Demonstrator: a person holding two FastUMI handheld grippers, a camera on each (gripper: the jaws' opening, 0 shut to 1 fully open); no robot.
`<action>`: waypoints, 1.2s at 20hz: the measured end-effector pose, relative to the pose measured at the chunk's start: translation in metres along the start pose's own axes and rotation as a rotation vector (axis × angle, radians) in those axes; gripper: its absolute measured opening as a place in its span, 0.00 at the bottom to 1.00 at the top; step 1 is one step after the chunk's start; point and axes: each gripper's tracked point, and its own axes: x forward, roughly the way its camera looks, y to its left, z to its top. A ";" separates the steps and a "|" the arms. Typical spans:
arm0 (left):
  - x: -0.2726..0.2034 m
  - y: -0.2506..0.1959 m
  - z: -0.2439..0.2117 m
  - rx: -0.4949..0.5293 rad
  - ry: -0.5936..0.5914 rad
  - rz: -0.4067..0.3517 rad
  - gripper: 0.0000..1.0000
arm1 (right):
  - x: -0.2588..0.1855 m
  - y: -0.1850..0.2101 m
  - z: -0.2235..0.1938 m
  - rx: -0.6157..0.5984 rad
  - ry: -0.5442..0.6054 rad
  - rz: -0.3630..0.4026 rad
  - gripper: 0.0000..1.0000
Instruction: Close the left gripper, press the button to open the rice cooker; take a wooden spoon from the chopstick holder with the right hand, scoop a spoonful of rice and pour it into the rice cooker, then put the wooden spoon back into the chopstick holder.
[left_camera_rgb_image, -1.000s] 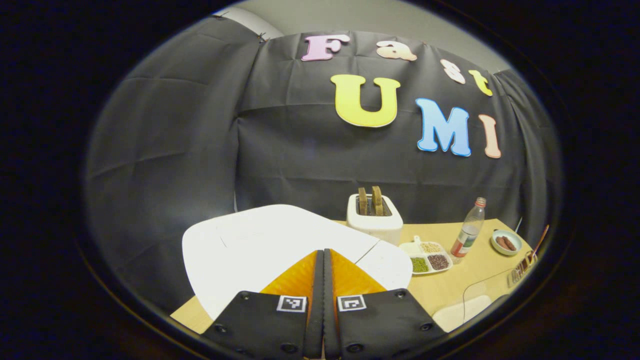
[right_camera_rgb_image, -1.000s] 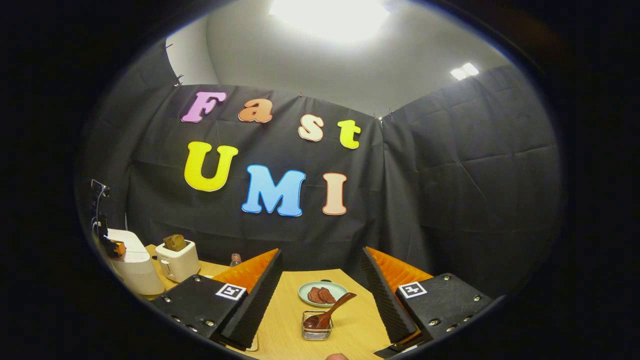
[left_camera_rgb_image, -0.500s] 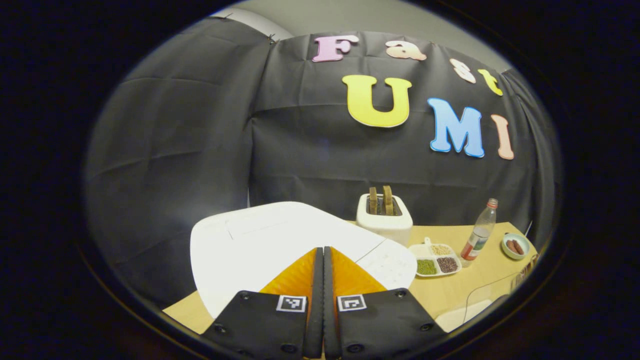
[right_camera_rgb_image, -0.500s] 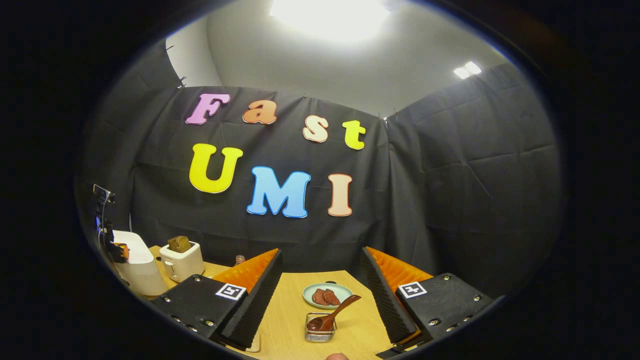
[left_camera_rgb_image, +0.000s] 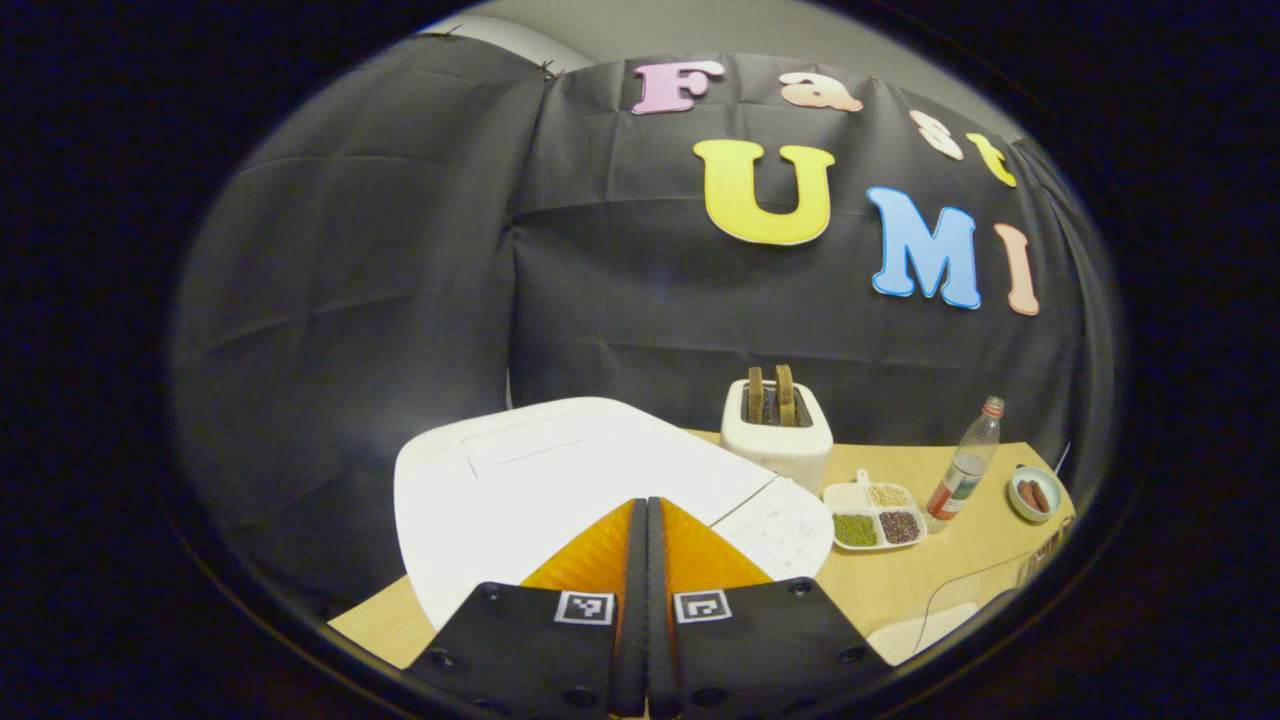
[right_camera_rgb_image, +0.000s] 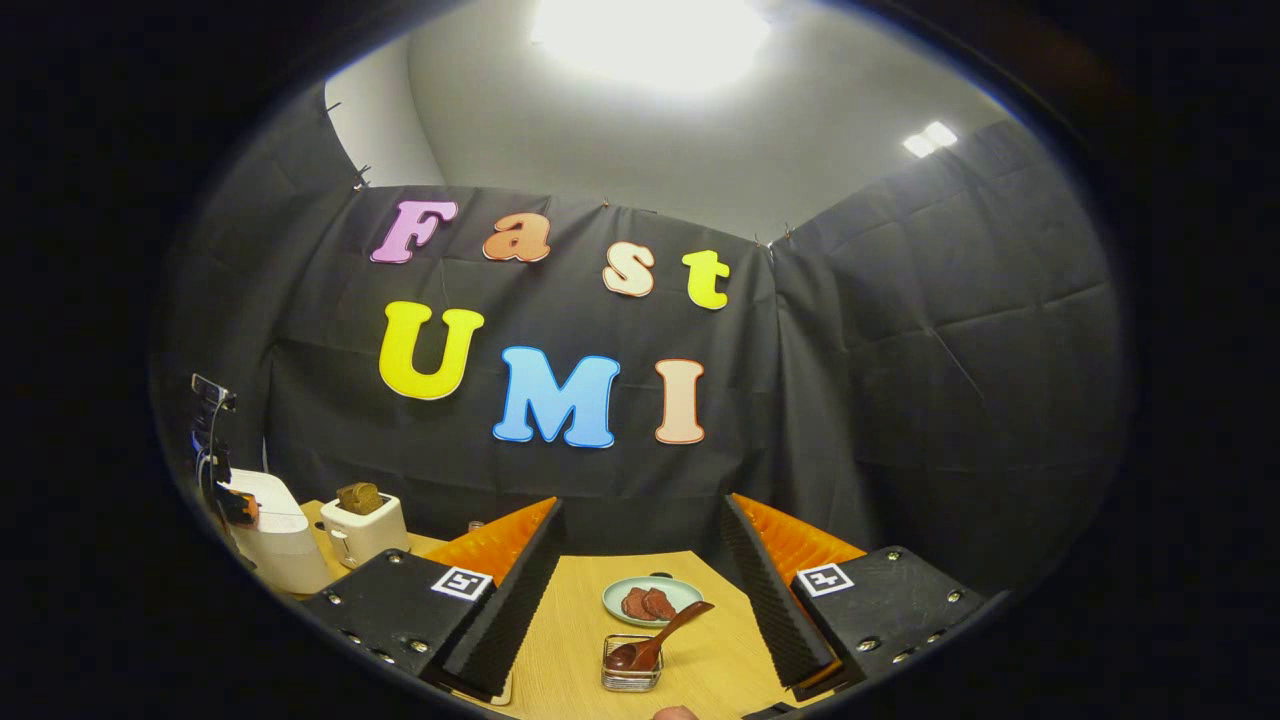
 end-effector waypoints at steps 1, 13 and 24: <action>-0.003 -0.001 0.005 -0.017 -0.007 0.000 0.08 | 0.002 -0.002 0.000 -0.002 -0.005 0.004 0.95; -0.004 0.003 0.018 -0.035 -0.032 0.016 0.08 | 0.018 -0.030 -0.004 0.028 -0.016 0.047 0.95; 0.013 0.005 -0.001 0.028 0.015 0.051 0.09 | 0.014 -0.018 -0.005 -0.004 -0.005 0.054 0.95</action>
